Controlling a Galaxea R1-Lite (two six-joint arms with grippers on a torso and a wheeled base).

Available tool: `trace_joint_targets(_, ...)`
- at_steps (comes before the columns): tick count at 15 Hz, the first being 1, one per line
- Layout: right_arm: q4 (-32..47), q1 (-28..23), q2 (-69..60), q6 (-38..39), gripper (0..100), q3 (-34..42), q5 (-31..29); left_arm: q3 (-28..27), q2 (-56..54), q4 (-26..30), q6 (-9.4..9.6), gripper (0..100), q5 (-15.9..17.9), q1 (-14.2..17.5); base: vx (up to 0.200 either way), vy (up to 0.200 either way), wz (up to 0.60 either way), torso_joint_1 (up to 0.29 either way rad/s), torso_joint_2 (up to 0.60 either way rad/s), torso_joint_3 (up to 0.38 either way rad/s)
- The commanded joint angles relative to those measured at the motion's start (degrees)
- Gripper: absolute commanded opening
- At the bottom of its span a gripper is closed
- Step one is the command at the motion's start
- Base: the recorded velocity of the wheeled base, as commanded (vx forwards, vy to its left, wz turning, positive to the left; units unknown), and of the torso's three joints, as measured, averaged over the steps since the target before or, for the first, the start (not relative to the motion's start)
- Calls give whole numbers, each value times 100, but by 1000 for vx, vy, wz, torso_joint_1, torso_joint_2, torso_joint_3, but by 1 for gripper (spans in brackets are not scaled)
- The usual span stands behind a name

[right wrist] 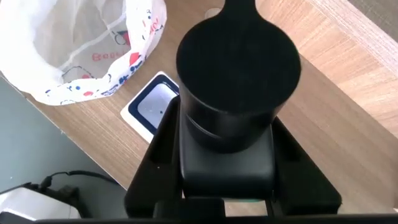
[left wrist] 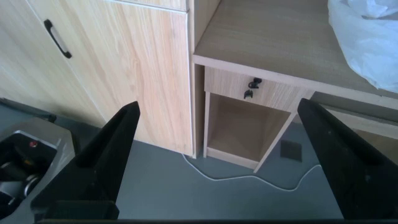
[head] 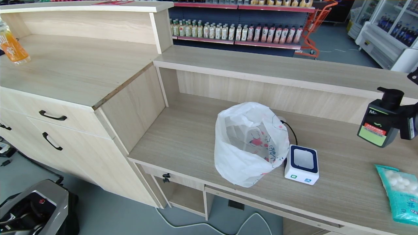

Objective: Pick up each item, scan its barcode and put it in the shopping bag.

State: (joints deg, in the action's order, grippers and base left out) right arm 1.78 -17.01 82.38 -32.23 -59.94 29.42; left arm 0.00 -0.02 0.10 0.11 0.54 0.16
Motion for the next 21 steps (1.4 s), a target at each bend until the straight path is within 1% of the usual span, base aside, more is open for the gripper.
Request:
trace_joint_targets(1,-345,145,-65,33,0,185,-6,0,2,-1,-2,100,-1,2,0,0,600,2,2,7)
trace_joint_targets(3,-820,268,-73,121,0,448,-6,0,2,-1,7,100,-1,2,0,0,600,2,0,2)
trace_joint_targets(6,-899,303,-3,165,0,510,-6,0,2,-1,7,100,-1,2,0,0,600,7,5,-1)
trace_joint_targets(8,-899,400,234,569,0,519,38,0,2,-1,-2,100,-1,2,0,0,0,0,0,0)
trace_joint_targets(10,-1154,417,559,595,0,615,55,0,2,-1,7,100,8,2,0,0,0,0,0,0)
trace_joint_targets(12,-1496,426,718,710,0,914,469,0,2,-1,7,100,-1,2,0,0,0,0,0,0)
trace_joint_targets(14,-1540,523,876,736,0,958,600,0,2,-1,7,100,-1,2,0,0,0,0,0,0)
trace_joint_targets(15,-1778,576,1069,736,0,984,600,0,2,-1,-2,100,-1,2,0,0,0,0,0,0)
trace_joint_targets(16,-2296,576,1368,718,0,1090,600,0,2,-1,-2,100,-1,2,0,0,0,0,0,0)
trace_joint_targets(17,-3193,576,1764,718,0,1310,600,0,2,-1,-2,100,-1,2,0,0,0,0,0,0)
trace_joint_targets(18,-3421,576,1843,745,0,1397,600,0,2,-1,-2,100,-1,2,0,0,0,0,0,0)
trace_joint_targets(19,-3685,584,1922,753,0,1644,671,0,2,-1,-2,100,-1,2,0,0,0,0,0,0)
trace_joint_targets(21,-3685,628,1922,736,0,1811,706,0,2,-1,7,100,-1,2,0,0,0,0,0,0)
